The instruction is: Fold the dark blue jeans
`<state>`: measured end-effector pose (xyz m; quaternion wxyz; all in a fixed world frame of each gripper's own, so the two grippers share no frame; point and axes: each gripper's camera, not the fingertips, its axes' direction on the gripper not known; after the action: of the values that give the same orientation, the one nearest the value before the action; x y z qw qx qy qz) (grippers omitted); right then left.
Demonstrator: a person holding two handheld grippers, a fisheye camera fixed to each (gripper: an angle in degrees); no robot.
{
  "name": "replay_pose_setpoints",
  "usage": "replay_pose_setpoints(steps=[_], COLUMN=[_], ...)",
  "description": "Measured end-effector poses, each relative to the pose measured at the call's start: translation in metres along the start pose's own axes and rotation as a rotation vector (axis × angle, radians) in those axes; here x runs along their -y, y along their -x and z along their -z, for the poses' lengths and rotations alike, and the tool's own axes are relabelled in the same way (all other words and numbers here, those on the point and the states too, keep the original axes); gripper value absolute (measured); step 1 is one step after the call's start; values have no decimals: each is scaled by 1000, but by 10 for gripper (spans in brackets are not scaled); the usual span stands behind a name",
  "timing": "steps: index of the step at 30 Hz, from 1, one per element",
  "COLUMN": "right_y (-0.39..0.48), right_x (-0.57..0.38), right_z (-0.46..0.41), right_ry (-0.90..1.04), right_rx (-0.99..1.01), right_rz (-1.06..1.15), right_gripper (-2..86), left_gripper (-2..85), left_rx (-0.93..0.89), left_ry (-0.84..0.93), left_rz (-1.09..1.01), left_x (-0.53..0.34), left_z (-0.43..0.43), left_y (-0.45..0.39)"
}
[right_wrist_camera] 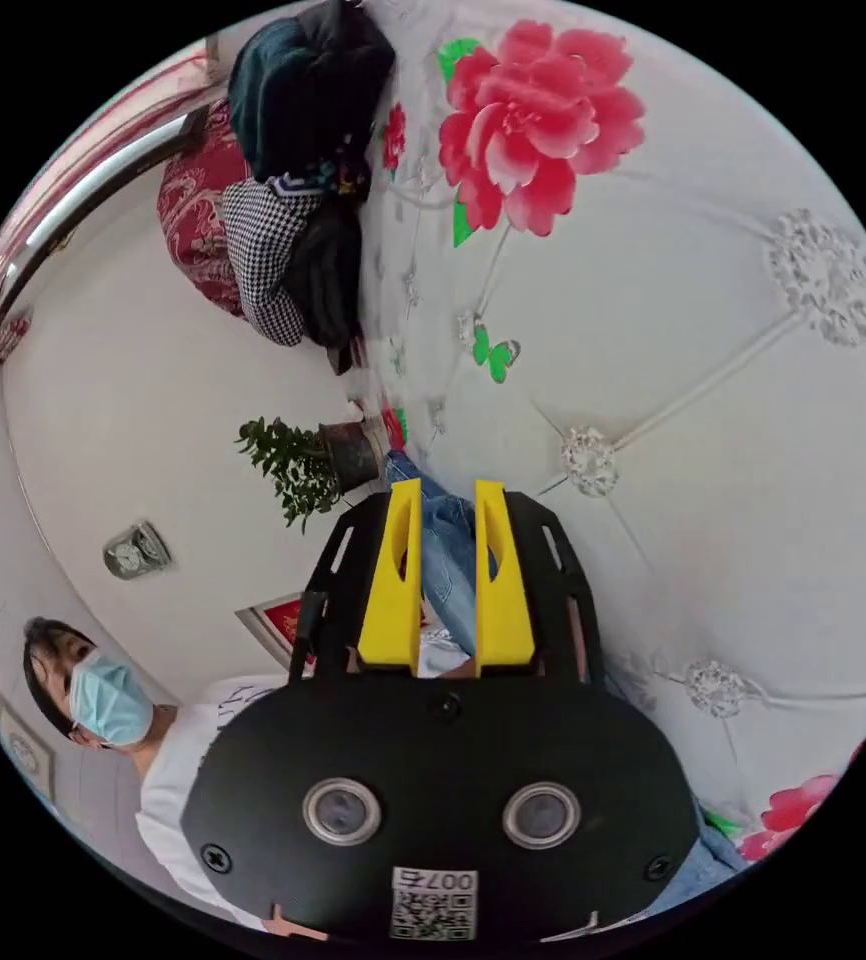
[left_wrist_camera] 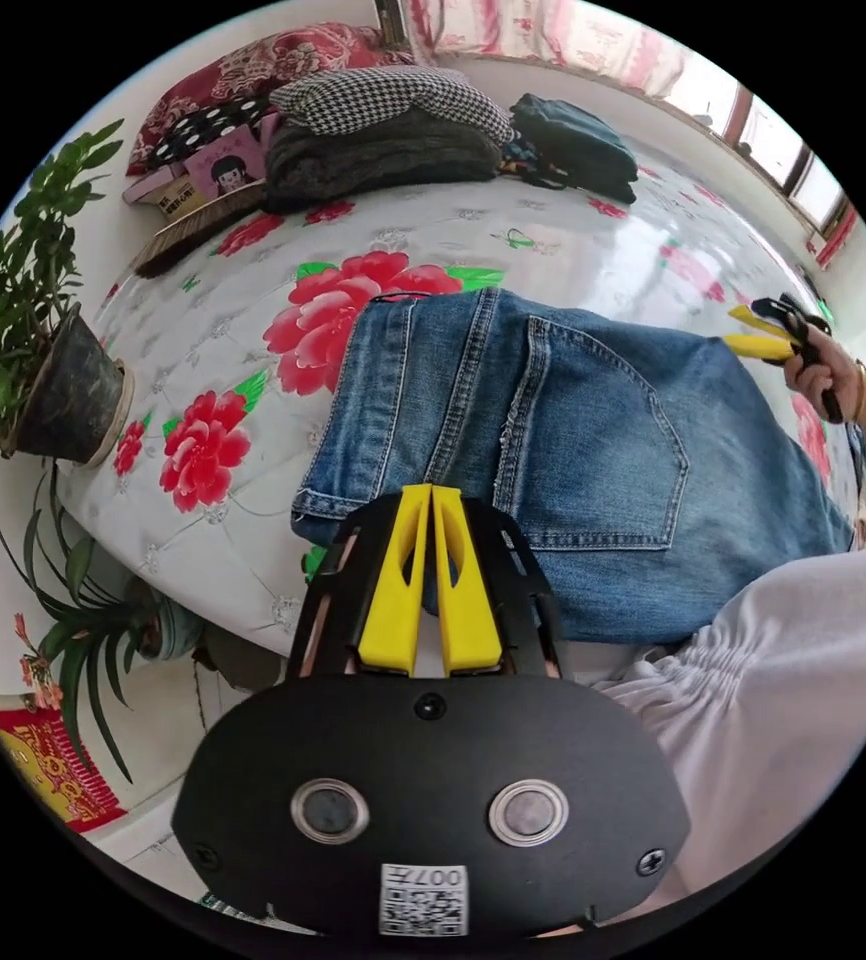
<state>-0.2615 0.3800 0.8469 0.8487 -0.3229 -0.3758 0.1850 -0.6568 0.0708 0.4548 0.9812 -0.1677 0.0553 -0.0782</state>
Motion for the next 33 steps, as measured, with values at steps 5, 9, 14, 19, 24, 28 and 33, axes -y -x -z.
replay_pose_setpoints(steps=[5, 9, 14, 19, 24, 28, 33], right_y=[77, 127, 235, 265, 251, 264, 243], right_x=[-33, -49, -112, -154, -210, -326, -524], right_z=[-29, -15, 7, -30, 101, 248, 357], right_ry=[133, 43, -98, -33, -462, -708, -1061], right_rx=[-150, -540, -698, -765, -808, -674, -591], right_rz=[199, 229, 460, 449, 131, 87, -127], right_gripper=[65, 62, 54, 30, 18, 36, 61], left_gripper=[-9, -10, -10, -10, -9, -9, -10], left_rx=[34, 127, 52, 34, 31, -38, -221], left_ry=[-64, 24, 28, 15, -26, -41, -169], left_rz=[-85, -146, -53, -54, -67, 43, 210], left_x=[14, 13, 10, 4, -8, -16, -40], left_z=[7, -30, -34, -40, -46, -47, -27], left_y=[-1, 1, 23, 34, 44, 62, 82])
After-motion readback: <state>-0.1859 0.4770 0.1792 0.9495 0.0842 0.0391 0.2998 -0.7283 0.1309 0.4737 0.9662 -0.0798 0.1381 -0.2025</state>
